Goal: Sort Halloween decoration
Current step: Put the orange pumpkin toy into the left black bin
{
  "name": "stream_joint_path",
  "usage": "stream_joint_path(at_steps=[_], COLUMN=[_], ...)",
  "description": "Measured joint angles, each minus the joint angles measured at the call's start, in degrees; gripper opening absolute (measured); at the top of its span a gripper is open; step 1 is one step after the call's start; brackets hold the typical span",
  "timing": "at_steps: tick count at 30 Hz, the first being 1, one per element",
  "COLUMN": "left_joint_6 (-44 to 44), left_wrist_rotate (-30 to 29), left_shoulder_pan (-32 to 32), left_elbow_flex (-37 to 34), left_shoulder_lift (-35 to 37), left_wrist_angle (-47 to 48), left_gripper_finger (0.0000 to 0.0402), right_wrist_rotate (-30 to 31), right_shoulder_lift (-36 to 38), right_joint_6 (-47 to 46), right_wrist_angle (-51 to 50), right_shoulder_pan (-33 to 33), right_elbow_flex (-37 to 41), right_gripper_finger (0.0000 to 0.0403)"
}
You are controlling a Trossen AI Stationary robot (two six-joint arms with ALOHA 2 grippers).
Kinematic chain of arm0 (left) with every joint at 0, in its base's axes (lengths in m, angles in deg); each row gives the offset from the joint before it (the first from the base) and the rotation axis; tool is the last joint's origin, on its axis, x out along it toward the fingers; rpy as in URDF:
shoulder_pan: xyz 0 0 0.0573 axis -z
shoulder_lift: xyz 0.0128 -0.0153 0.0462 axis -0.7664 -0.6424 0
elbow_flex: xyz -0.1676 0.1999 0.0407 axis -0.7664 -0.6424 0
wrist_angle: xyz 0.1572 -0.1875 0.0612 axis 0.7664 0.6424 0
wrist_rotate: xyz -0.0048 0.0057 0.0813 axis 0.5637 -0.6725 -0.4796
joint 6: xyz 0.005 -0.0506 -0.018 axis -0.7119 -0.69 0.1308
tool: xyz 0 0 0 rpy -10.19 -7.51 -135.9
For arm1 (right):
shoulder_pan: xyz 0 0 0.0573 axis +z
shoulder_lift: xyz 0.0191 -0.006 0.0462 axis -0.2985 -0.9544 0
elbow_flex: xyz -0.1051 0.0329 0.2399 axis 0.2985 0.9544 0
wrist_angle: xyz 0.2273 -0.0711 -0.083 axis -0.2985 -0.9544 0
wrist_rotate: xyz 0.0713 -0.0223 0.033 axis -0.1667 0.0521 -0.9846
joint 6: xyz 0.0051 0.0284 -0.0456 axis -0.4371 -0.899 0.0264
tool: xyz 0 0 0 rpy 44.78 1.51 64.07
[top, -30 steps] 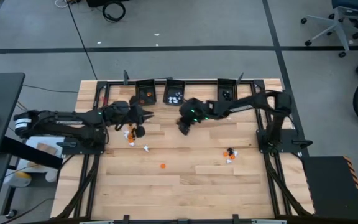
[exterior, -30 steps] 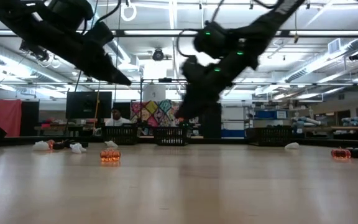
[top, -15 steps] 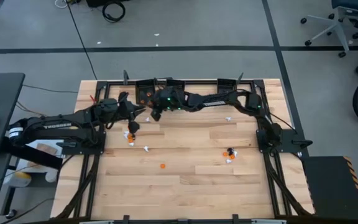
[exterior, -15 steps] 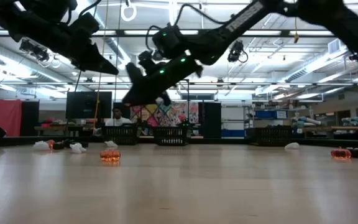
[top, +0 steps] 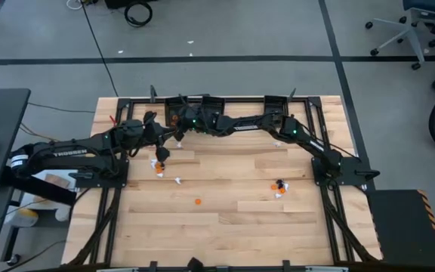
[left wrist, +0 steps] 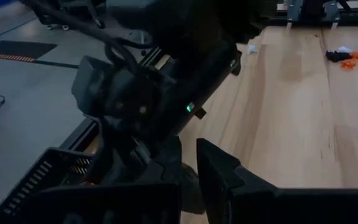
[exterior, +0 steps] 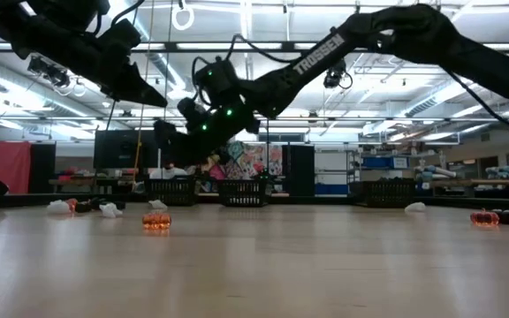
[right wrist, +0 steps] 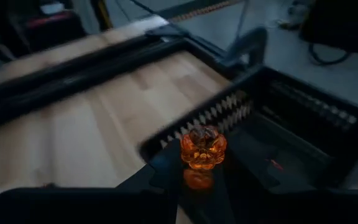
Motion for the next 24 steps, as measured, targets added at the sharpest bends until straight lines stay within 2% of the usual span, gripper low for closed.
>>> stream_joint_path(at_steps=[6, 14, 24], left_joint_6=[0.85, 0.96, 0.98], left_wrist_rotate=[-0.09, -0.09, -0.09], left_shoulder_pan=[0.0, 0.0, 0.0], left_elbow_flex=[0.0, 0.0, 0.0], left_shoulder_lift=[-0.02, -0.02, -0.02], left_wrist_angle=[0.0, -0.02, -0.02], left_gripper_finger=[0.0027, 0.0027, 0.0027], right_wrist_rotate=[2.12, -1.07, -2.71], right_shoulder_lift=[0.24, 0.21, 0.21], right_joint_6=[0.0, -1.95, -2.07], right_wrist_angle=[-0.44, -5.04, -4.82], right_shoulder_pan=[-0.73, -1.39, -1.39], right_elbow_flex=[-0.07, 0.04, 0.03], right_gripper_finger=[0.011, 0.0112, 0.0156])
